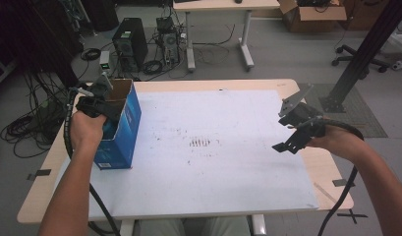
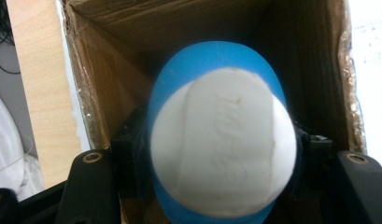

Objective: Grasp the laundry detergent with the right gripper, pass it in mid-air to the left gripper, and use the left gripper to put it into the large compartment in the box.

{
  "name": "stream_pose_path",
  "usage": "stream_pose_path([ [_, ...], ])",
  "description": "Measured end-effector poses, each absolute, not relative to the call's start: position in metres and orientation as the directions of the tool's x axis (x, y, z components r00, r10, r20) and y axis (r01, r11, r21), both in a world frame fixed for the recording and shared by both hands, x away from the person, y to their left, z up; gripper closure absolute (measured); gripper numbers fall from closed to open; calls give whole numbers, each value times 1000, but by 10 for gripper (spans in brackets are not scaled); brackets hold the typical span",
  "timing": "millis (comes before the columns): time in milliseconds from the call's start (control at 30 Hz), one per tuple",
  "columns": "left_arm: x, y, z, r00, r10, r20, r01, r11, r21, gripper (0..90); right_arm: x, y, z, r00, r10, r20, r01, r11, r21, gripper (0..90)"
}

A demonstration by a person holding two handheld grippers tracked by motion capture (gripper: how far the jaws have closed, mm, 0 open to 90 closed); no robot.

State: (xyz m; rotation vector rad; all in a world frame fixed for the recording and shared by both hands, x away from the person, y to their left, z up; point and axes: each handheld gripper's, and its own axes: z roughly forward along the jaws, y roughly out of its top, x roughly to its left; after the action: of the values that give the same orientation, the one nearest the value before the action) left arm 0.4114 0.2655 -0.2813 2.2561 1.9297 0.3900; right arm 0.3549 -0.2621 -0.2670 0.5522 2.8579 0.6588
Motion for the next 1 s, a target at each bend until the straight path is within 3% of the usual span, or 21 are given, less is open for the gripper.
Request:
stream_pose_path([
  [600,404,271,-252,153,986,69,924,-167,344,226,353,-259,-264,-922,380,-71,311,838,449,71],
  [1000,394,245,-207,279,959,53,869,-276,411,123,351,-258,-260,-923,378,-74,307,838,452,71],
])
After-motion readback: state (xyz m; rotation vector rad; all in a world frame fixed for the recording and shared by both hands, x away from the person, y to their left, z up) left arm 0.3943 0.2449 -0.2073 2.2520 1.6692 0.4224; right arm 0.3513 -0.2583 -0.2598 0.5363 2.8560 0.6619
